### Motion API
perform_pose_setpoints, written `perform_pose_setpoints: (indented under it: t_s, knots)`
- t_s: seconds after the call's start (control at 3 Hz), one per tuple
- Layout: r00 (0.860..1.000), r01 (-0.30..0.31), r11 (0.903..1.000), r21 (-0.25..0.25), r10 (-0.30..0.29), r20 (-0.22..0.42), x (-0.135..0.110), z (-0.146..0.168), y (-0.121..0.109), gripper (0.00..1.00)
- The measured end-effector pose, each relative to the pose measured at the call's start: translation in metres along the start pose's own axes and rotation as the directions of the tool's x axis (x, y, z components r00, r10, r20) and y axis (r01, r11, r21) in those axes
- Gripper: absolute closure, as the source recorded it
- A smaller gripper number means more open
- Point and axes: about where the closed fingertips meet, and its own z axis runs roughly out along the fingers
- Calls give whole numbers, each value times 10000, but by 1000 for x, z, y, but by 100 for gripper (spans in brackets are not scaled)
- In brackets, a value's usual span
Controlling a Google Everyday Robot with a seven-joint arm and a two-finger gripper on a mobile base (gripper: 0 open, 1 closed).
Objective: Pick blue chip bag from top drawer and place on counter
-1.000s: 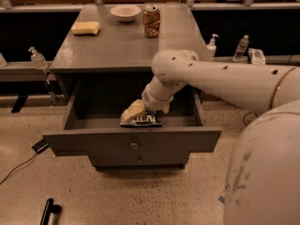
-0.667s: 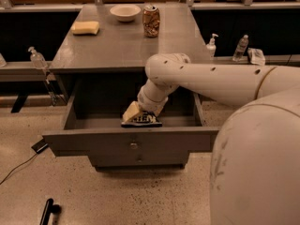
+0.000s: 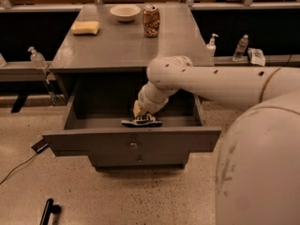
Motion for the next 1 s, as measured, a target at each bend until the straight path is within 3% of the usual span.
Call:
perform_pose_setpoints:
  t_s: [0.33,0.67,1.0]
  knots:
    - [9767,-1376,9801,-1432,1583,1448,-16,-16,-7,99]
    - [9592,-1779,9660,-1876,2128,1862,-23,-48,-22,100]
    - [9678,-1405,9818,-1277,1634,1917,-37,-92,-31,100]
